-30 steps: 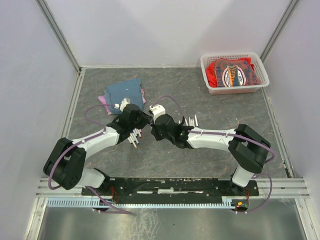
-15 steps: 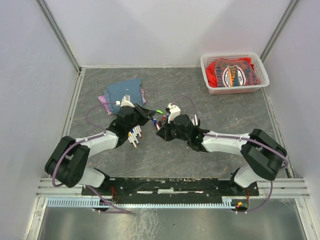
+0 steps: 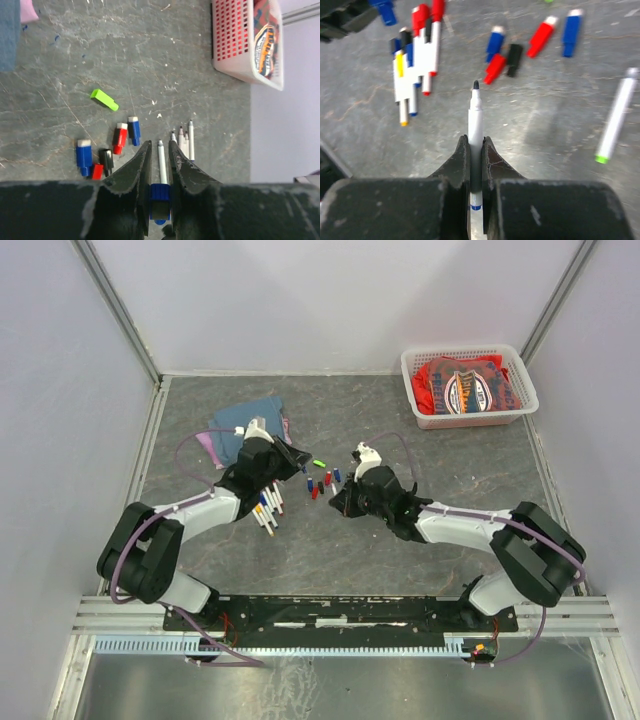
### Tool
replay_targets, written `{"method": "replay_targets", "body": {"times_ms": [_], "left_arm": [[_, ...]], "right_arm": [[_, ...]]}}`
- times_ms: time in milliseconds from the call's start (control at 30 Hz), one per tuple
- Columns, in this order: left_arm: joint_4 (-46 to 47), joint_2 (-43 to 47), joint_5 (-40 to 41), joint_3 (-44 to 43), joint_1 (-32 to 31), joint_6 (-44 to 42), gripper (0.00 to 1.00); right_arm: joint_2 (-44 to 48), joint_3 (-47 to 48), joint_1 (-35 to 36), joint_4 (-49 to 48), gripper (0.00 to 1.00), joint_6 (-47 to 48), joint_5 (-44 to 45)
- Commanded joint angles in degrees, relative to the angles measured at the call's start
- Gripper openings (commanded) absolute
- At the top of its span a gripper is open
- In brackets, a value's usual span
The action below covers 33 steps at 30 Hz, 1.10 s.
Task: Open the pen caps
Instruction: Open the pen cap from the pen, then place the pen cap at the center of the board, then place the pen at the center of the board.
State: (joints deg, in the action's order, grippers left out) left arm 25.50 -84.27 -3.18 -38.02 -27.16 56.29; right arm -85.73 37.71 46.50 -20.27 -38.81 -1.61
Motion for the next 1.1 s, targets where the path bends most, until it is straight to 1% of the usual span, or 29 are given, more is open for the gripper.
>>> {"method": "replay_targets", "body": {"times_ms": [0,133,267,400,700,933,1067], "left_arm": [[-13.12,-1.29,8.46,-7.08,-2.09,-10.43,0.03],[-19.35,-5.36,14.27,-12.63,-4.75,-14.19,0.03],[-23.71,-9.44,17.53,-16.76,-6.45,-16.01,0.03],[-26.46,-12.48,19.91,-19.72,-7.55,-17.38,0.03],[-30.74,-18.44,20.61,-26.27,-8.65,-18.26,0.04],[-32.05,-20.77,21.1,-28.78,-8.97,-18.19,0.11],[-32.77,-21.36,21.5,-29.63,-9.06,-18.23,0.18]], "right_arm": [[3.08,4.47,-0.01,11.79,0.01,4.66,13.12],[2.4,7.34,-0.04,18.61,0.01,6.91,19.45],[0.83,9.0,-0.38,21.48,0.01,8.42,23.11],[-0.62,9.71,-1.22,22.5,0.01,9.12,24.61],[-4.38,11.15,-2.78,23.38,0.02,10.54,25.48],[-6.17,11.79,-3.55,23.52,0.06,10.99,24.91],[-7.34,12.65,-4.0,23.71,0.08,11.36,24.65]]}}
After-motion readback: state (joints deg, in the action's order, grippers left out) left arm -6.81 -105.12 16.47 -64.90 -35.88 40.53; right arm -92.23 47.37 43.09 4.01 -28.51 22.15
